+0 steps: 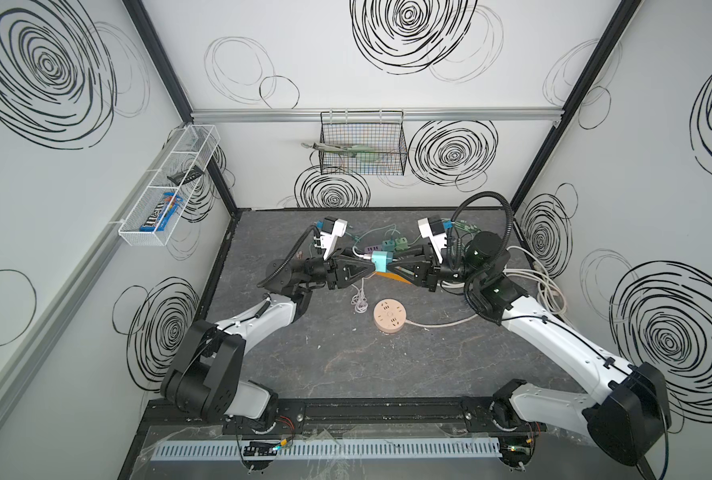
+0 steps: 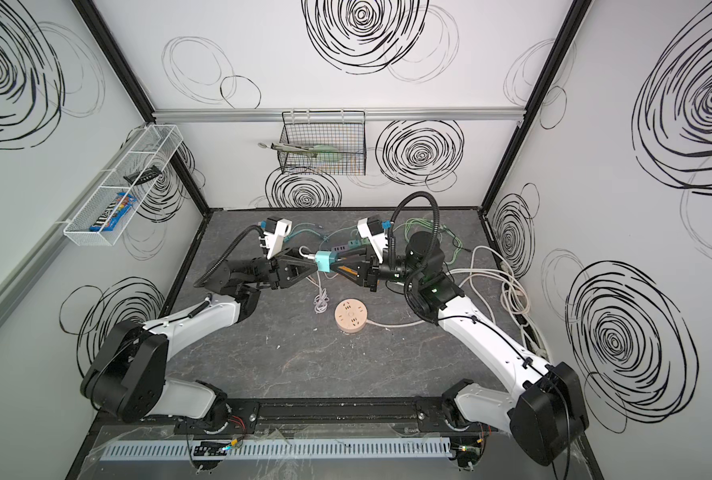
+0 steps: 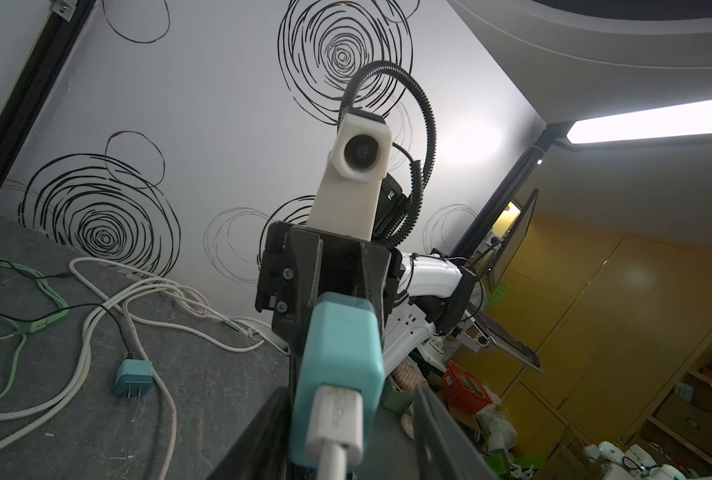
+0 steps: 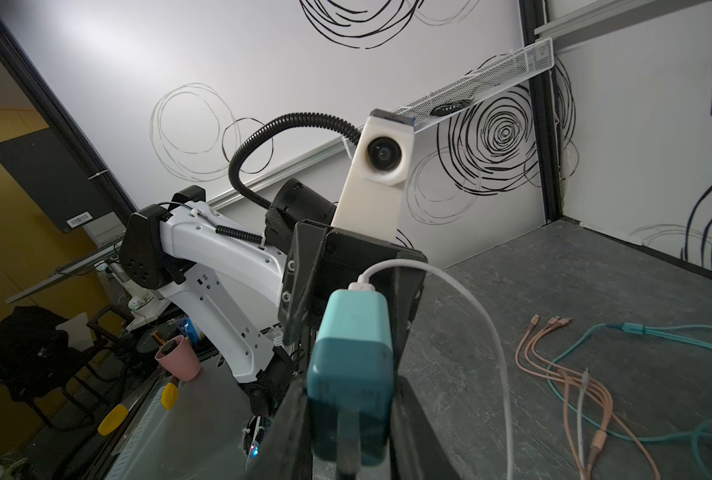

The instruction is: Insert the plug

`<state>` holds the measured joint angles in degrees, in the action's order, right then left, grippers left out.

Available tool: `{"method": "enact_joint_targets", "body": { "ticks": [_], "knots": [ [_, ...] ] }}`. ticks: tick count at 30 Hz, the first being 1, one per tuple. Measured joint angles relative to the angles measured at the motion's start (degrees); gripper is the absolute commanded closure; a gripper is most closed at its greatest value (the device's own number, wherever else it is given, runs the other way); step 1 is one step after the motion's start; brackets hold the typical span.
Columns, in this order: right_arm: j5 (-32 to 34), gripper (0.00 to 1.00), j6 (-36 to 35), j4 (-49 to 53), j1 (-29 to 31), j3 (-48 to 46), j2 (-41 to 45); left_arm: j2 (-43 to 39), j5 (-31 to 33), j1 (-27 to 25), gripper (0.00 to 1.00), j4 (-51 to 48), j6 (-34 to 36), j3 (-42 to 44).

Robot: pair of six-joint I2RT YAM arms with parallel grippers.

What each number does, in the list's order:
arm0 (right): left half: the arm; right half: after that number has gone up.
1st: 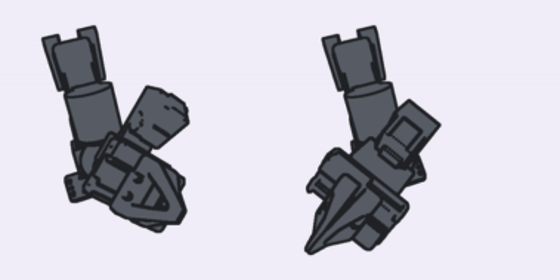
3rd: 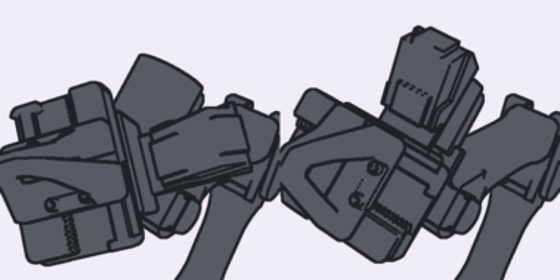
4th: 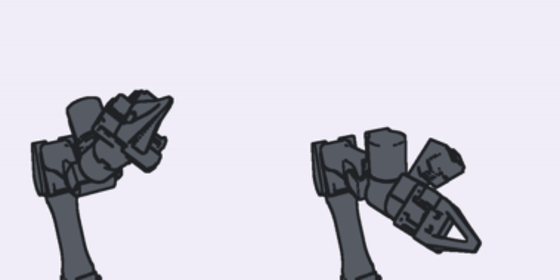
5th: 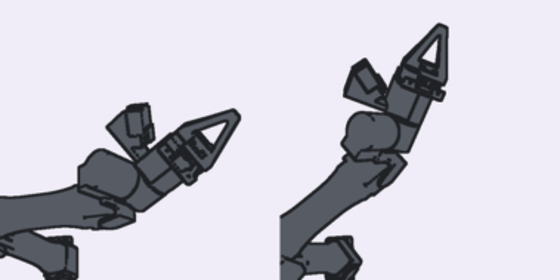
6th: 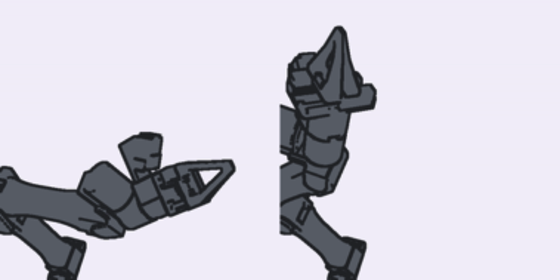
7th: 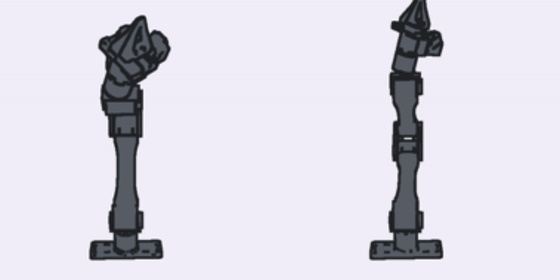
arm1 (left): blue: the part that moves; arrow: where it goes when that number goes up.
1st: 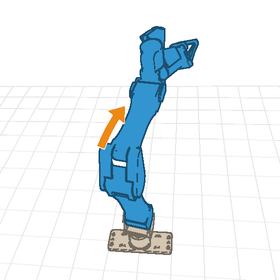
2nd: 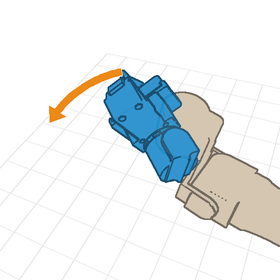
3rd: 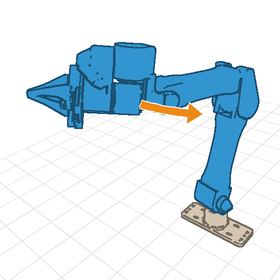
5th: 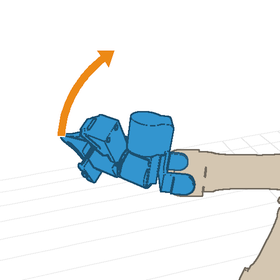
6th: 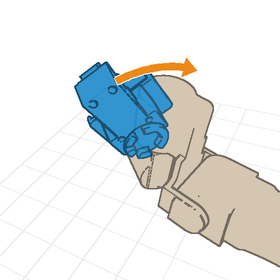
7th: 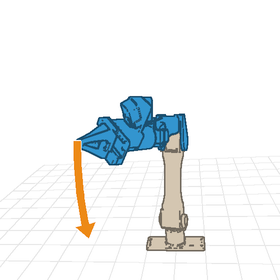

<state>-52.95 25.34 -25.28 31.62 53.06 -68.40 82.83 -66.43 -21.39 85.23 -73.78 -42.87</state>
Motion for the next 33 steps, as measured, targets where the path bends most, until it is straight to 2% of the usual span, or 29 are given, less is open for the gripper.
{"method": "enact_joint_targets", "body": {
  "ticks": [6, 9, 12, 13, 14, 16, 17, 18, 22, 26, 29, 33],
  "knots": [
    [-0.8, 0.98, 2.1, -0.7, 0.3, 0.0, -0.7, 0.1, -0.2, 0.0, 0.82, 0.5, 2.0, 0.0],
    [-0.8, 0.92, 2.1, -0.7, 0.3, 0.0, -0.8, 0.1, -0.2, 0.0, 1.0, -0.3, 3.7, 0.0],
    [0.1, 0.66, 1.1, 0.8, 0.3, 0.0, -1.0, -1.3, 0.5, 0.4, 1.0, -6.5, 9.3, 0.0],
    [1.1, 0.52, 0.8, 1.7, 0.3, 0.0, -1.0, -2.4, 1.2, 0.6, 1.0, -10.8, 12.7, 0.0],
    [2.5, 0.35, -0.2, 2.8, 0.3, 0.0, -1.1, -4.2, 3.0, 0.9, 1.0, -17.5, 16.8, -0.1],
    [4.8, 0.2, -2.2, 5.2, 0.2, 0.0, -1.1, -7.8, 8.7, 0.9, 1.0, -33.0, 27.1, -1.5],
    [6.4, 0.08, -3.0, 6.2, 0.0, 0.0, -1.1, -9.4, 12.7, 0.9, 1.0, -40.9, 32.1, -3.0],
    [7.6, 0.01, -3.5, 7.0, -0.2, -0.1, -1.1, -10.6, 16.2, 0.9, 1.0, -46.9, 36.2, -4.4],
    [13.4, 0.03, -5.3, 9.7, -2.6, -1.0, -0.9, -14.2, 26.6, 1.8, 1.0, -64.5, 48.4, -7.2],
    [18.4, 0.03, -5.5, 12.0, -5.8, -2.2, 0.0, -14.6, 36.5, 2.5, 1.0, -80.2, 56.9, -9.6],
    [22.5, 0.03, -5.4, 13.2, -8.0, -3.2, 1.5, -14.7, 46.6, 3.9, 1.0, -91.7, 61.9, -13.0],
    [26.4, 0.03, -4.9, 14.4, -10.1, -4.5, 3.1, -16.8, 58.5, 11.8, 1.0, -100.9, 65.0, -16.7]
  ]
}}
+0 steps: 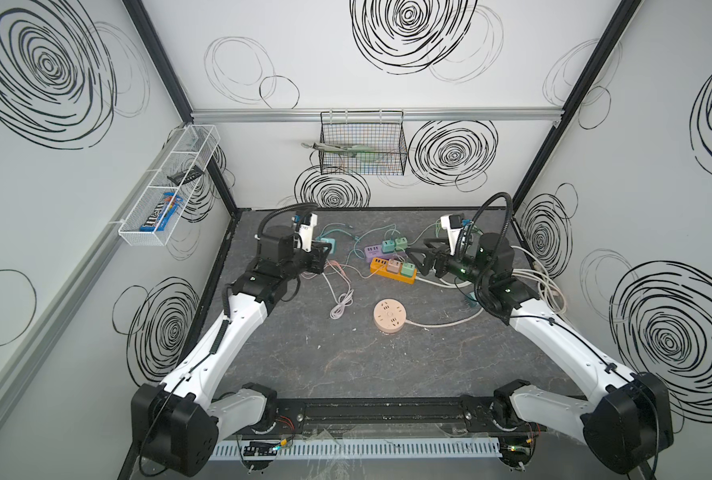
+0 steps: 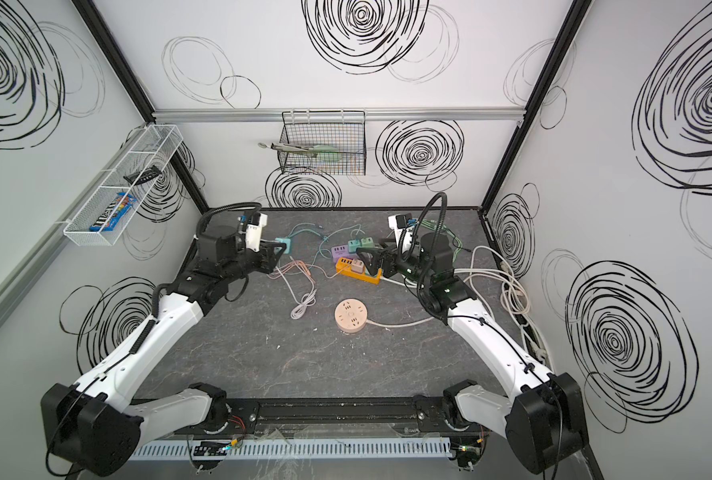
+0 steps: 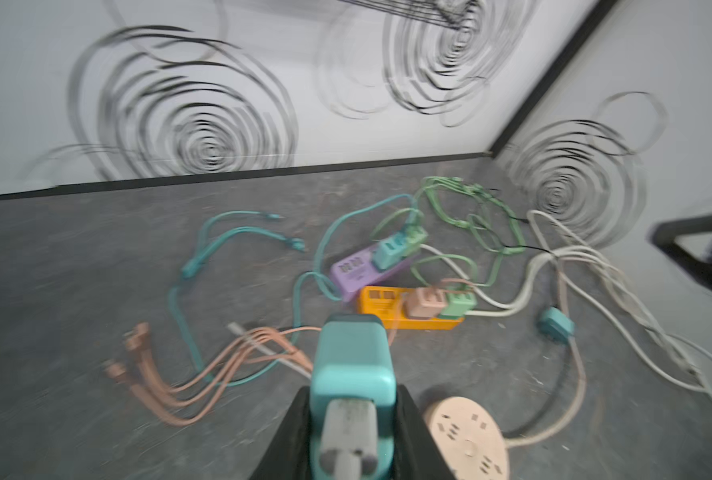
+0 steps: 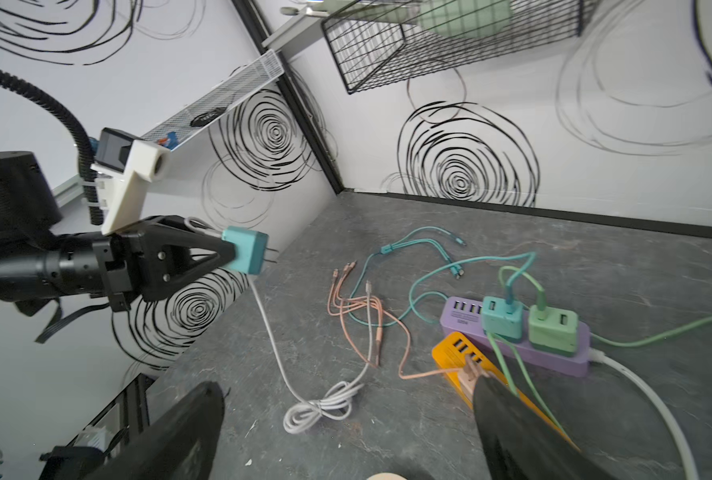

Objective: Insert the plug
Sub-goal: 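Open the right gripper and withdraw it while the left pulls the charger back, then hold the teal charger with the left gripper while the right hovers by the strips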

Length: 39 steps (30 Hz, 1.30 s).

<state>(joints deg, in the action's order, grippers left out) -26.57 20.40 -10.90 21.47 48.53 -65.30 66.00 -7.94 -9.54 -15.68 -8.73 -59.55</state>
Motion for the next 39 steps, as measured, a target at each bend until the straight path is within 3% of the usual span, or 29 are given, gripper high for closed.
{"method": "enact_joint_targets", "body": {
  "ticks": [4, 7, 11, 17, 21, 27, 32, 39],
  "knots": [
    [2.6, 0.03, 0.1, 0.5, -0.8, -0.8, 0.8, -3.4, 10.6, 10.4, 1.0, -6.1, 2.4, -4.7],
    [4.2, 0.03, 0.1, 0.6, -0.9, -0.8, 1.1, -3.6, 17.1, 13.3, 1.0, -10.0, 4.4, -12.1],
    [5.7, 0.03, 0.1, 0.5, -0.9, -0.8, 1.2, -3.5, 23.1, 10.4, 1.0, -11.3, 6.2, -19.4],
    [7.0, 0.03, 0.2, 0.6, -1.1, -0.8, 1.2, -0.5, 26.6, 1.9, 1.0, -12.5, 7.6, -18.0],
    [8.2, 0.03, 0.2, 1.4, -1.3, -0.8, 1.2, 4.5, 22.4, -2.4, 1.0, -13.4, 7.6, -12.0],
    [10.0, 0.03, 0.2, 3.4, -2.0, -0.8, 1.2, 10.3, 8.4, -10.6, 1.0, -14.2, 8.4, -4.2],
    [9.1, 0.03, -0.1, 5.4, -2.8, -0.8, 1.2, 18.0, -2.6, -19.3, 1.0, -12.6, 12.5, -4.3],
    [8.8, 0.03, -2.2, 11.1, -3.9, -0.2, 0.9, 29.4, -8.3, -27.8, 1.0, -14.9, 19.3, -10.3]
  ]
}}
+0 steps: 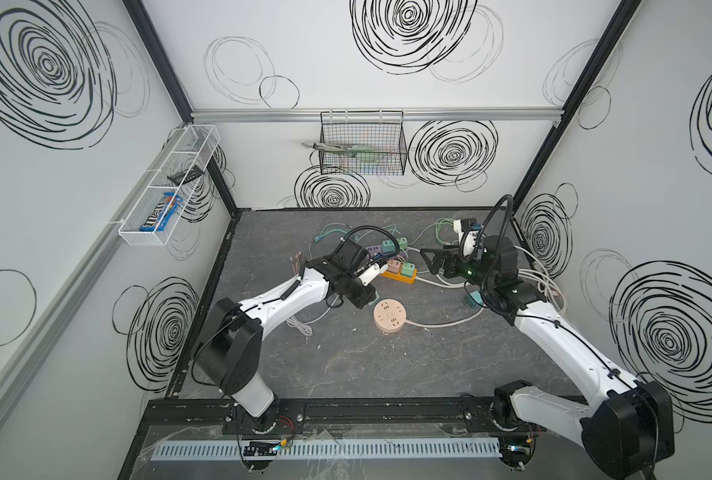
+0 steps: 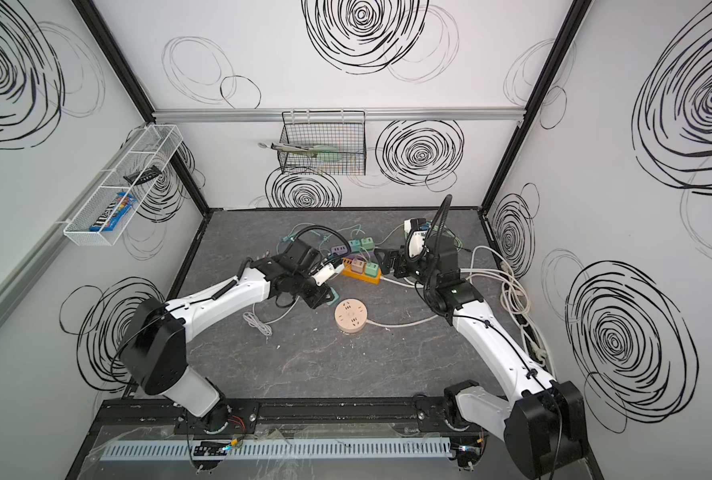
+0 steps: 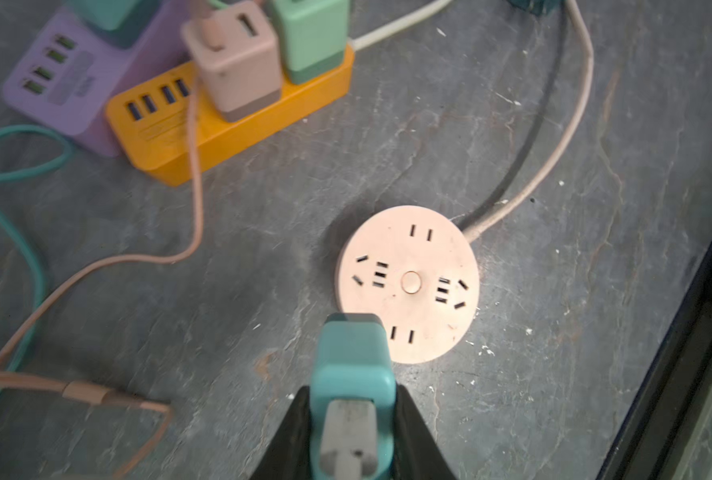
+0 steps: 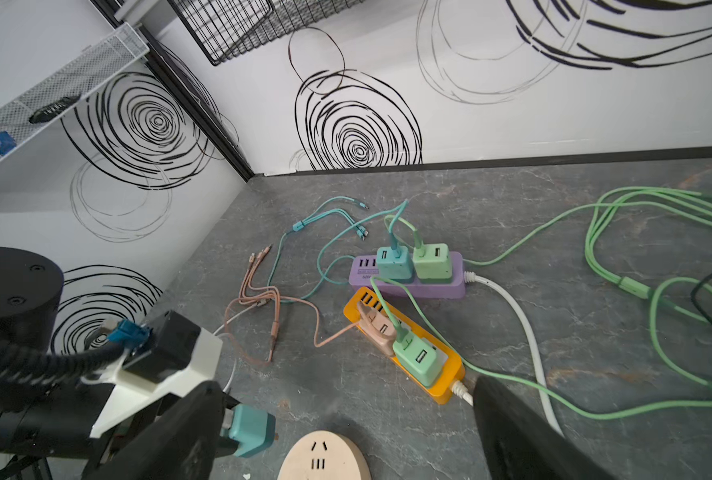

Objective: Insert the plug
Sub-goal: 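Hold the teal charger with the left gripper while the right hovers by the strips, then carry the teal charger over the round beige socket with the left gripper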

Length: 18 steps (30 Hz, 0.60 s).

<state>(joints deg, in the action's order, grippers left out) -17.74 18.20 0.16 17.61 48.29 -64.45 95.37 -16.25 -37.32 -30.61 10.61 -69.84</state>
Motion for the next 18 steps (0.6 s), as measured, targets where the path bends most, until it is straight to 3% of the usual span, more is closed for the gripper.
{"method": "enact_joint_targets", "body": {
  "ticks": [6, 18],
  "knots": [
    [0.3, 0.03, -0.3, 1.8, -2.5, -0.5, 0.8, 4.4, 1.3, -5.6, 1.0, -1.1, 4.0, -4.8],
    [-1.6, 0.03, 1.7, 1.9, -8.9, -2.7, 4.2, 9.9, 7.0, -5.6, 1.0, -4.7, 8.4, -8.9]
  ]
}}
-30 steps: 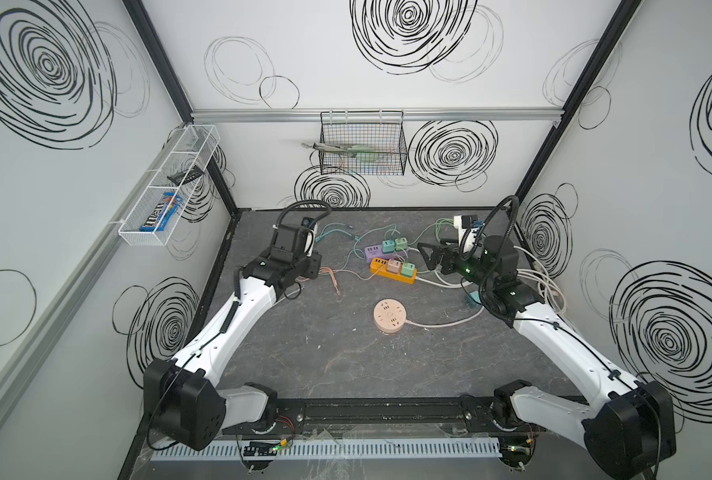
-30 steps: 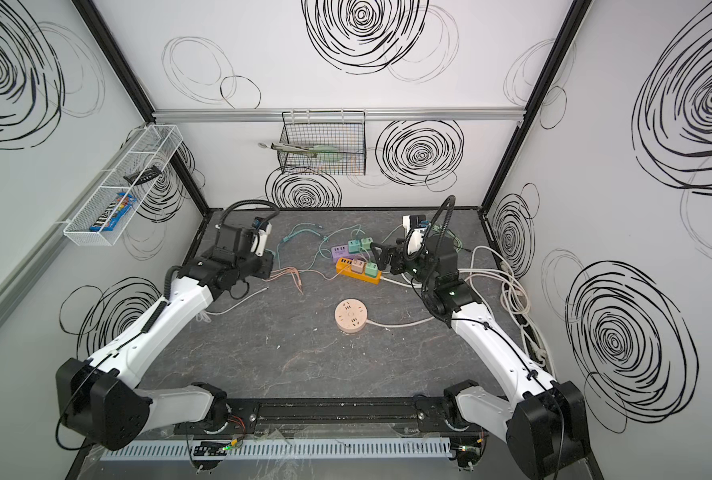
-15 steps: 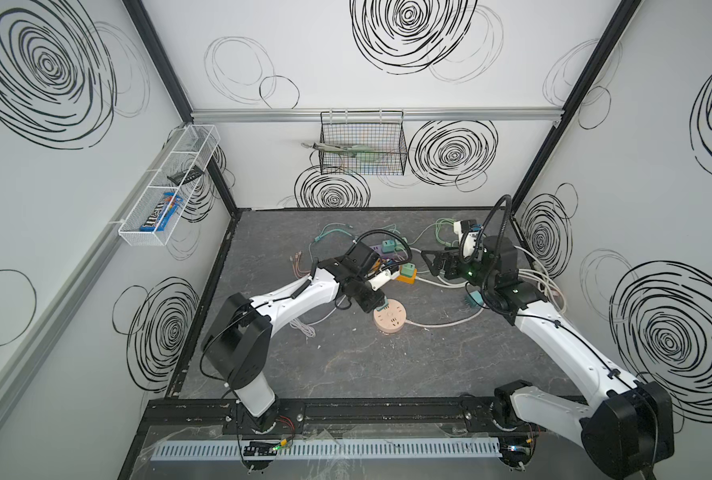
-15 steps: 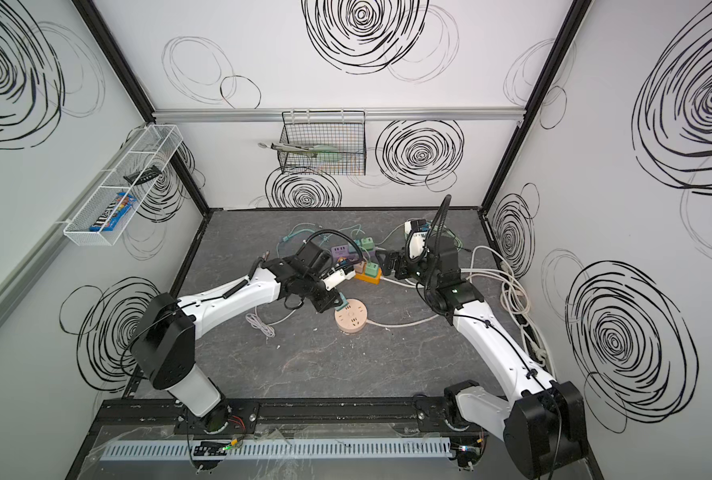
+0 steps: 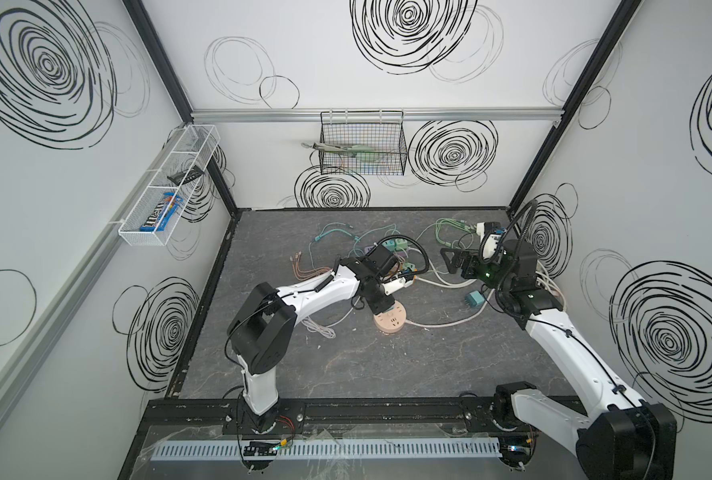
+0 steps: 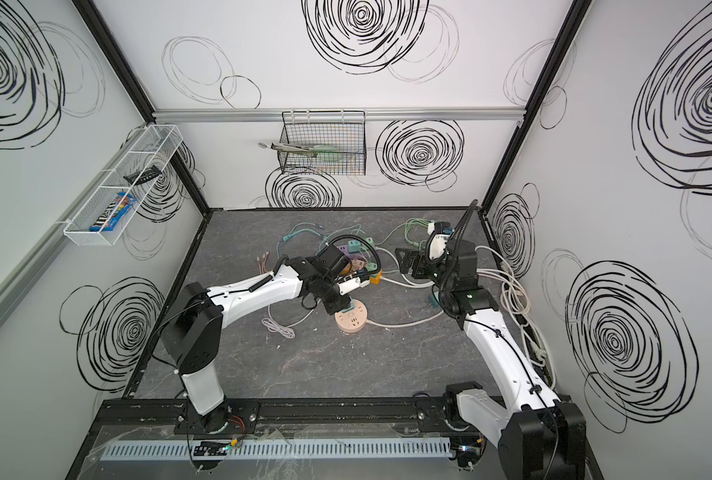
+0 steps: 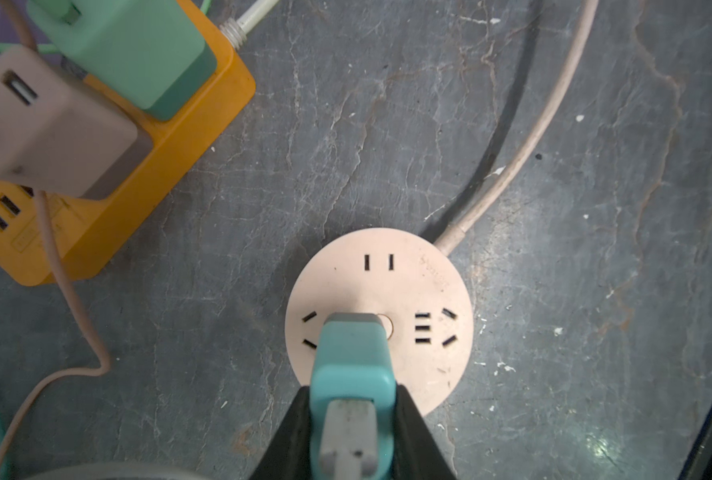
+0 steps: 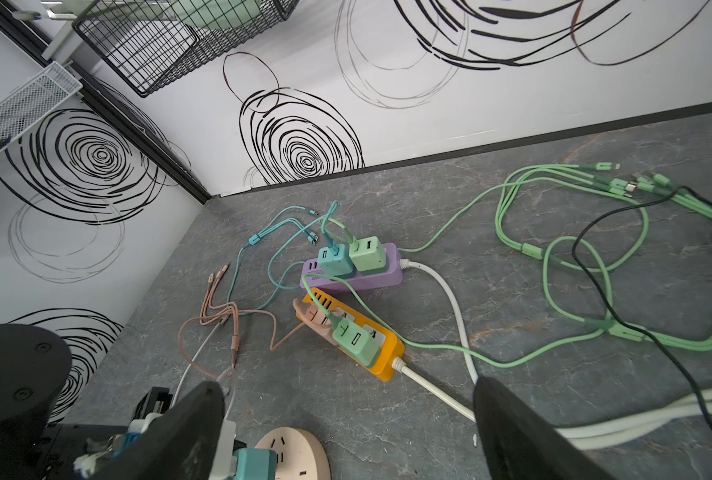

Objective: Insert the plug
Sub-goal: 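Carry the teal charger over the round beige socket with the left gripper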

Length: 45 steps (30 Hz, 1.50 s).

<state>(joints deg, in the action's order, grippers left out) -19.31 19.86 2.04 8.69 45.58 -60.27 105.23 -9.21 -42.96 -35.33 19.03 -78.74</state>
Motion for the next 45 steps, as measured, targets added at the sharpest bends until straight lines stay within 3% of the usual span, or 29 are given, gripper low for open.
{"method": "enact_joint_targets", "body": {
  "ticks": [38, 45],
  "knots": [
    [-2.9, 0.03, 2.0, -0.2, -0.9, -0.1, 0.0, 4.7, 0.5, 0.3, 1.0, -0.3, 5.4, -3.1],
    [-3.0, 0.03, 2.4, -0.2, -1.1, -0.1, -0.1, 1.8, -4.2, 2.5, 1.0, 6.5, 5.7, 3.5]
  ]
}}
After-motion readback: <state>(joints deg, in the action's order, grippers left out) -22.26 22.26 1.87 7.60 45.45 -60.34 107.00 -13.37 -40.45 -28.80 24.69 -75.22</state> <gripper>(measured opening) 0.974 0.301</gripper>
